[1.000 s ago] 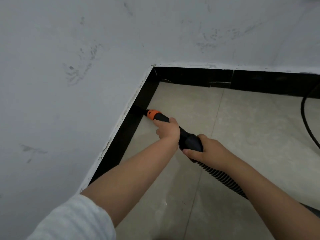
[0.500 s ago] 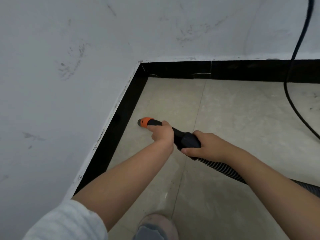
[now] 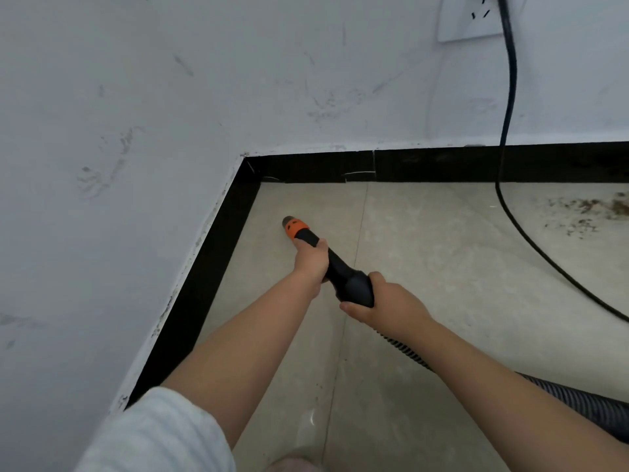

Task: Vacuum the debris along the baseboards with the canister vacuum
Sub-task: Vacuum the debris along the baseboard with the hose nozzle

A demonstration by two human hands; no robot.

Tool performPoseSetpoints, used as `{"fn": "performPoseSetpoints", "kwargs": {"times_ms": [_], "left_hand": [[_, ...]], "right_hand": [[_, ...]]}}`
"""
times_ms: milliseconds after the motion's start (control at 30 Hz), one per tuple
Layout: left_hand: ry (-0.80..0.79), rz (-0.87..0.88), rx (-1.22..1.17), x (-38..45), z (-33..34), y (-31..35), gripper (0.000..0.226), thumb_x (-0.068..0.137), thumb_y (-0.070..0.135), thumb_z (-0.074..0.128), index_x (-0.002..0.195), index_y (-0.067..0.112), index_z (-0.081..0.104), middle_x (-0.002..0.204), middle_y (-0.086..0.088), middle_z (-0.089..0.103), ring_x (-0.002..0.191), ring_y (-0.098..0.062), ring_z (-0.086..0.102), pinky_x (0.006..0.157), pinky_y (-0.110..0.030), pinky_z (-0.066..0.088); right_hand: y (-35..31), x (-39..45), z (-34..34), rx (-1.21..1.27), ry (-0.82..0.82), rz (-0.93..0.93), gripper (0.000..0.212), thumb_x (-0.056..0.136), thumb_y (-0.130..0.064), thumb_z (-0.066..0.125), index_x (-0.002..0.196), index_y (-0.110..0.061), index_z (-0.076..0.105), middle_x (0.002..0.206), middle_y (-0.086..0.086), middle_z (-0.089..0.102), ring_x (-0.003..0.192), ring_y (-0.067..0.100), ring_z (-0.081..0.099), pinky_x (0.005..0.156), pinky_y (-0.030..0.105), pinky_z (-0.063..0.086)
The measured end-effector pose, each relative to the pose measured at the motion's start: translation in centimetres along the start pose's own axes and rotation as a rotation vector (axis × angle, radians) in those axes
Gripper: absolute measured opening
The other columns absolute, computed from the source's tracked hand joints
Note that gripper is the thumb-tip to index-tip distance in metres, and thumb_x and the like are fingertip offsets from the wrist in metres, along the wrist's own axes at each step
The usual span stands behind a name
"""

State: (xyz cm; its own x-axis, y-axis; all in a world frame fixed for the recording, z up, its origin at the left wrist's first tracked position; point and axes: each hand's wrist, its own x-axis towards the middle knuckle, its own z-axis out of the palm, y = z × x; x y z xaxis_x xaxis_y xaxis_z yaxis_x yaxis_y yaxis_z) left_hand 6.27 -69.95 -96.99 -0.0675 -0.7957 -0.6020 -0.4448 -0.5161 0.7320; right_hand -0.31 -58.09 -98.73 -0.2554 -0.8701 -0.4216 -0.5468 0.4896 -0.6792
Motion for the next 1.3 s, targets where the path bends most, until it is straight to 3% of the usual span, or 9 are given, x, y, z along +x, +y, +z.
{"fn": "performPoseSetpoints", "kwargs": {"times_ms": [200,400,700,900,1033,1167,1300], "left_hand": [[-0.05,0.001,0.053,-0.1,2.1,1.3,0.062,0.1,0.025,0.038,0.15,0.017,0.003,0.14,-0.016,0.039,0.121,-0.035,0.047,0.096,-0.042,0.047],[-0.313,0.064,0.179,-3.6,9.0,1.0,0.062,0.099,0.027,0.039,0.15,0.017,0.004,0.141,-0.015,0.038,0.122,-0.034,0.047,0.102,-0.046,0.043],[-0.615,0.194,0.396,-11.1,20.6,-0.7,0.069,0.1,0.03,0.04,0.151,0.018,-0.006,0.147,-0.014,0.033,0.129,-0.032,0.041,0.106,-0.046,0.038],[-0.658,0.2,0.402,-14.1,24.3,-0.1,0.066,0.1,0.027,0.038,0.151,0.019,-0.003,0.146,-0.013,0.034,0.127,-0.033,0.042,0.104,-0.044,0.041],[-0.699,0.209,0.406,-15.5,25.6,-0.5,0.063,0.1,0.027,0.038,0.151,0.02,0.0,0.143,-0.013,0.037,0.124,-0.032,0.045,0.101,-0.044,0.043],[-0.73,0.241,0.462,-16.8,26.3,-1.4,0.065,0.1,0.028,0.038,0.151,0.018,-0.002,0.142,-0.014,0.039,0.122,-0.032,0.047,0.1,-0.043,0.045],[-0.79,0.274,0.527,-17.8,27.0,-2.5,0.066,0.1,0.029,0.037,0.15,0.015,-0.005,0.14,-0.014,0.041,0.12,-0.031,0.049,0.097,-0.041,0.047]], "right_hand": [[0.4,-1.3,-2.9,0.065,0.011,0.029,0.054,0.082,-0.053,0.061,0.115,-0.014,0.043,0.102,0.001,0.058,0.087,0.017,0.057,0.071,0.03,0.049],[4.5,-7.2,-6.7,0.025,0.118,0.153,0.045,0.08,-0.051,0.063,0.096,-0.018,0.037,0.081,-0.007,0.049,0.072,0.012,0.051,0.055,0.023,0.039],[12.7,-14.7,-9.8,0.184,0.238,0.428,0.048,0.073,-0.049,0.068,0.096,-0.017,0.042,0.085,-0.006,0.052,0.075,0.01,0.054,0.059,0.022,0.042],[14.8,-16.4,-12.5,0.223,0.252,0.437,0.036,0.072,-0.044,0.072,0.079,-0.023,0.043,0.076,-0.008,0.052,0.066,0.003,0.049,0.052,0.018,0.038],[15.8,-17.4,-12.8,0.218,0.271,0.465,0.04,0.073,-0.045,0.072,0.09,-0.017,0.048,0.076,-0.007,0.05,0.066,0.006,0.049,0.052,0.019,0.038],[16.6,-19.1,-12.4,0.245,0.293,0.502,0.034,0.072,-0.044,0.072,0.078,-0.023,0.046,0.076,-0.007,0.054,0.066,0.003,0.051,0.052,0.018,0.039],[17.2,-21.2,-12.0,0.279,0.304,0.548,0.035,0.071,-0.044,0.073,0.08,-0.024,0.046,0.079,-0.008,0.057,0.068,0.003,0.055,0.054,0.018,0.04]]}}
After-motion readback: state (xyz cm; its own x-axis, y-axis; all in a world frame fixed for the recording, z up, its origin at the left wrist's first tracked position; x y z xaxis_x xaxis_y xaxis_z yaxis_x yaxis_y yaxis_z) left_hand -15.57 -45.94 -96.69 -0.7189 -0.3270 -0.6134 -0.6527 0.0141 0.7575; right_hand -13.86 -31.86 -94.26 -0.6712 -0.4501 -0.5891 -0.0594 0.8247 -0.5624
